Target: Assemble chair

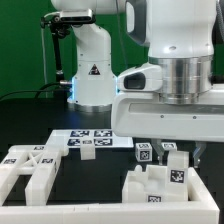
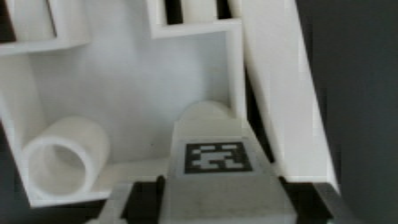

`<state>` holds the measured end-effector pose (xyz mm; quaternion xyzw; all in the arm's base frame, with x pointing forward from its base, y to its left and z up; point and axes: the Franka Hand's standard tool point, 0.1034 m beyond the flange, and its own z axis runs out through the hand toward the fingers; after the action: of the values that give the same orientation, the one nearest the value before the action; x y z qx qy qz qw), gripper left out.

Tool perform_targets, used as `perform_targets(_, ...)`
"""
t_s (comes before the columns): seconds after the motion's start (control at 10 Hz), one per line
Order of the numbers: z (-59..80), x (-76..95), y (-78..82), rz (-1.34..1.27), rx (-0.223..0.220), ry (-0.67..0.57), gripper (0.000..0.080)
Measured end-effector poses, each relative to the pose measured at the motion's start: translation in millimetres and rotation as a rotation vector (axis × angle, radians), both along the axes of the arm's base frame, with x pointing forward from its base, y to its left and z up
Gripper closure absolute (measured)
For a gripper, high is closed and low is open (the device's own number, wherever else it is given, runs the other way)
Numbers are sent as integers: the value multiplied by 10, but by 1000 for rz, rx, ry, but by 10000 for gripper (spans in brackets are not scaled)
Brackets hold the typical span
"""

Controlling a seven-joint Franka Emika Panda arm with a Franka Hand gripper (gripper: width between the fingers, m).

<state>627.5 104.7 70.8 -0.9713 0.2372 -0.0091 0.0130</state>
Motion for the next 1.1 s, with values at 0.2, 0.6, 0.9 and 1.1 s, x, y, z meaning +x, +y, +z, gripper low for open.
perform_targets(0.2,11,11,-80,-126,-23,-3,512)
perform_targets(0.6,19,23,-164,-237,-46,-9,505)
perform_targets(0.9,163,12,-155,-156,-36,-22,161)
perform_targets(1.1,537,-201,-326,-20,-22,-35,153)
